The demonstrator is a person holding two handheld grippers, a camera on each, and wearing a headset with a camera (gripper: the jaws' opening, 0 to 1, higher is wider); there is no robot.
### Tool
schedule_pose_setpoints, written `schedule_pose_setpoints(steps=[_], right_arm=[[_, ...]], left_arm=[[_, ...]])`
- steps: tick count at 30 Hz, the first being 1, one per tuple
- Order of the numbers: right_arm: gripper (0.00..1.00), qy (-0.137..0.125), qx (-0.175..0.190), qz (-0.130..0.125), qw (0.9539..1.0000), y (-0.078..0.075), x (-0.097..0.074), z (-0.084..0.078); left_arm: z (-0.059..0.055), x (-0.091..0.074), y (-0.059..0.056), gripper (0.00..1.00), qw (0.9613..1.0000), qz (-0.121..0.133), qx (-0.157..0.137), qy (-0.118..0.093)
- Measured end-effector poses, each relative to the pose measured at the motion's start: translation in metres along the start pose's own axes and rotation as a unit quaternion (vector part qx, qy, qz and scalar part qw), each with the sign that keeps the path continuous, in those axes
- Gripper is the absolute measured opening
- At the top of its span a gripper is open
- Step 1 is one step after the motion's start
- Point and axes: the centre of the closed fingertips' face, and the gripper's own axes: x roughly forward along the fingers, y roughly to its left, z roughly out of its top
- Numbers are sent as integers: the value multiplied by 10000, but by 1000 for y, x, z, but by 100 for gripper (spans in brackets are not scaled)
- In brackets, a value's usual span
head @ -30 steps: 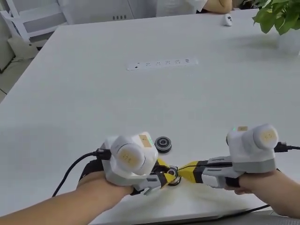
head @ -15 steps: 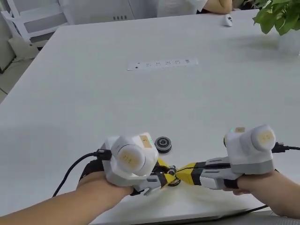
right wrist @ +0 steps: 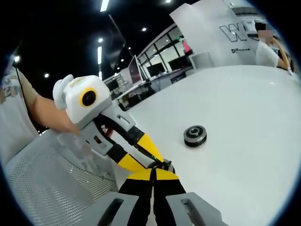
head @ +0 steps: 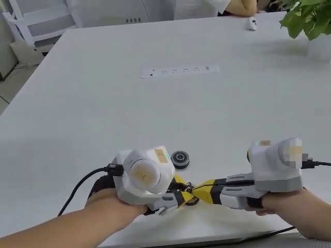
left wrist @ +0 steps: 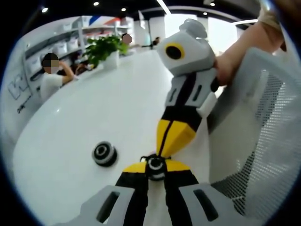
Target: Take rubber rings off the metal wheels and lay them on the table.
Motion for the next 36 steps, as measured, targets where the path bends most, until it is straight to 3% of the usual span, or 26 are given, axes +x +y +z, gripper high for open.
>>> schedule_pose_setpoints(steps=[2, 3, 5, 12, 22, 29, 36], right_arm=[[0, -18, 7, 20, 10000, 1, -1, 1], [0, -174, 48, 202, 9996, 7, 0, 7], [0, 12, -180, 169, 9997, 6, -2, 3], [0, -86, -45, 113, 9999, 2, -4, 6], [0, -23, -6, 302, 9995, 12, -3, 8], [0, 196, -191, 28, 9996, -1, -1, 4], [0, 289, -262, 16, 9992, -3, 1, 2]], left_arm=[[0, 0, 0, 11, 10000, -4, 7, -1], [0, 0, 0, 11, 10000, -7, 9, -4], [0, 0, -1, 11, 10000, -11, 16, -7], [0, 0, 0, 11, 10000, -14, -4, -15], [0, 0, 0, 11, 10000, -27, 20, -9], [0, 0, 0, 12, 10000, -47, 18, -22], [-1, -1, -1, 14, 9999, -100, -35, 21]])
